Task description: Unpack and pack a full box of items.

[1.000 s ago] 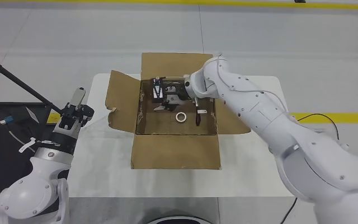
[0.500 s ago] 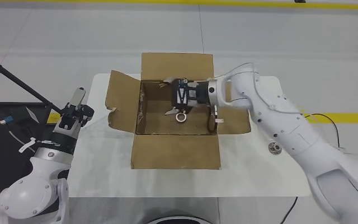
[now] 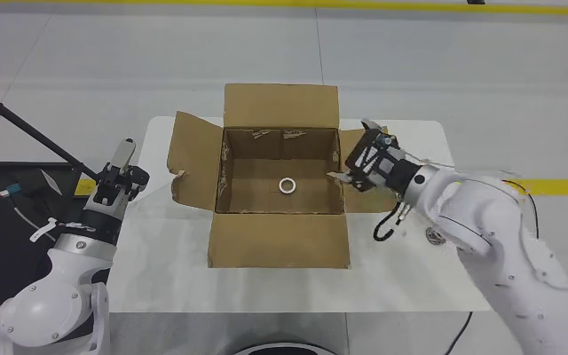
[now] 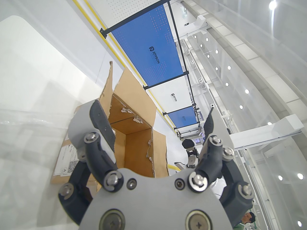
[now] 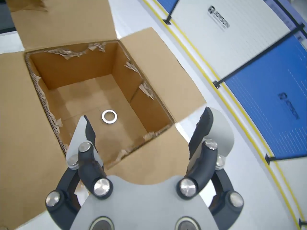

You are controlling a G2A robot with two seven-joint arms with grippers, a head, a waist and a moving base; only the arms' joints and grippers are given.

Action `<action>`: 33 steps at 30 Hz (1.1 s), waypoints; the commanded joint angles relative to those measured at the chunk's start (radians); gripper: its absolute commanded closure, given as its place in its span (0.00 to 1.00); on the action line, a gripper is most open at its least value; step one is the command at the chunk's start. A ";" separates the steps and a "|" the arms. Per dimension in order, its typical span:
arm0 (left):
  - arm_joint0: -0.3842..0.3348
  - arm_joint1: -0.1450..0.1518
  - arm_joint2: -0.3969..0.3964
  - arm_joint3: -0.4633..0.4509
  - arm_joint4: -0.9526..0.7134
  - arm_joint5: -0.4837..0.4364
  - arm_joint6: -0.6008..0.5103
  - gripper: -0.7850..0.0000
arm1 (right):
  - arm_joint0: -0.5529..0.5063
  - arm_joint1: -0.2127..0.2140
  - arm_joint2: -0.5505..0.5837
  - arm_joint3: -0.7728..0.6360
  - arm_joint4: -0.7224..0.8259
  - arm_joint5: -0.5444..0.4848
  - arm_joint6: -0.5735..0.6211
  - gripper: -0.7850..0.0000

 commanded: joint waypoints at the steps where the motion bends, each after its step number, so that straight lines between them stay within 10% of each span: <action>1: 0.000 0.000 0.000 0.000 0.000 0.000 0.000 0.00 | -0.111 0.016 0.116 -0.061 0.001 0.037 0.043 0.00; 11: 0.000 0.000 0.000 0.000 0.000 0.000 0.000 0.00 | -0.477 0.041 0.474 -0.196 0.089 0.138 0.108 0.00; 33: 0.000 0.000 0.000 0.000 0.000 0.000 0.000 0.00 | -0.511 0.041 0.516 -0.122 0.125 0.169 0.164 0.00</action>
